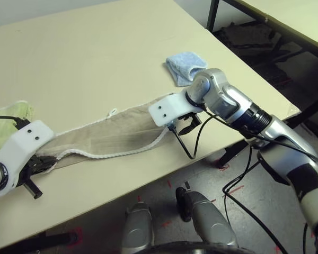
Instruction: Fold the towel and set it aside.
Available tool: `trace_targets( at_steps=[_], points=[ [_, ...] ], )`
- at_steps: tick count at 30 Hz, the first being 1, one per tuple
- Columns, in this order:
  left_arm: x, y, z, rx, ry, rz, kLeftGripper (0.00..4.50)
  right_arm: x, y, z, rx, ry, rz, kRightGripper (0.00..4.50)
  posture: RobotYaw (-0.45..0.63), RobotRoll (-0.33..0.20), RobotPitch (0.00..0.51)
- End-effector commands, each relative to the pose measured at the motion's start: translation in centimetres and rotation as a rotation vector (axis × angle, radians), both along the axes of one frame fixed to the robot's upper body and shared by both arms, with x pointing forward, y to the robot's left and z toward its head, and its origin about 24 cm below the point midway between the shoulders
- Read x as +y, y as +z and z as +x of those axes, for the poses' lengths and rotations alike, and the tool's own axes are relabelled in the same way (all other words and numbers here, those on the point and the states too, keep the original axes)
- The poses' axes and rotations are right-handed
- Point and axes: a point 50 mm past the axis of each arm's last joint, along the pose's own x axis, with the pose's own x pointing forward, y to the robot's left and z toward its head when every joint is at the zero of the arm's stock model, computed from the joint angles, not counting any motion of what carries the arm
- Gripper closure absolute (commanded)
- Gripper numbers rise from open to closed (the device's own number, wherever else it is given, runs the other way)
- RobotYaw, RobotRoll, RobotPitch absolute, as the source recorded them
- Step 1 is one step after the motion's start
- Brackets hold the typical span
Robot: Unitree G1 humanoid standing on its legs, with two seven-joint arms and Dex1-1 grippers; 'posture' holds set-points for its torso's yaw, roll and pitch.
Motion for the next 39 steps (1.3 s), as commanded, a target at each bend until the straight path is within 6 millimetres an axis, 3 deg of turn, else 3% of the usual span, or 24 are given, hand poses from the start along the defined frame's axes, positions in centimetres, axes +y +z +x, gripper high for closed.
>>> trace_targets(
  at_steps=[1,5,8,19,25,36,39],
  points=[
    [-0.2,-0.3,-0.2,0.012,0.001,-0.003,4.50,0.1,-0.3,0.2,-0.016,0.023,-0.035,0.02,-0.01,0.000,0.190],
    [-0.3,-0.4,-0.1,0.010,-0.001,-0.003,4.50,-0.2,-0.6,0.3,-0.023,0.026,-0.052,0.02,-0.01,0.000,0.190],
    [-0.3,-0.3,0.2,0.005,-0.002,0.001,4.50,-0.1,-0.6,0.3,-0.017,0.028,-0.046,0.46,-0.02,0.000,0.188],
    [0.0,-0.3,0.0,0.015,0.009,0.004,4.50,1.2,0.7,-0.1,0.019,0.060,0.044,4.41,-0.02,0.000,0.190],
    [0.5,-0.1,-0.5,0.023,0.022,0.007,4.50,0.3,2.0,-0.1,0.045,0.070,0.045,4.46,-0.02,0.000,0.189],
    [2.0,2.0,-3.3,0.028,0.039,-0.043,4.50,-4.8,4.5,1.9,0.110,0.002,0.086,4.46,-0.02,0.000,0.181],
    [1.1,2.5,-3.8,0.028,-0.003,-0.096,4.50,-5.4,4.5,1.9,0.145,0.017,0.125,4.46,-0.02,0.000,0.178]
  ],
)
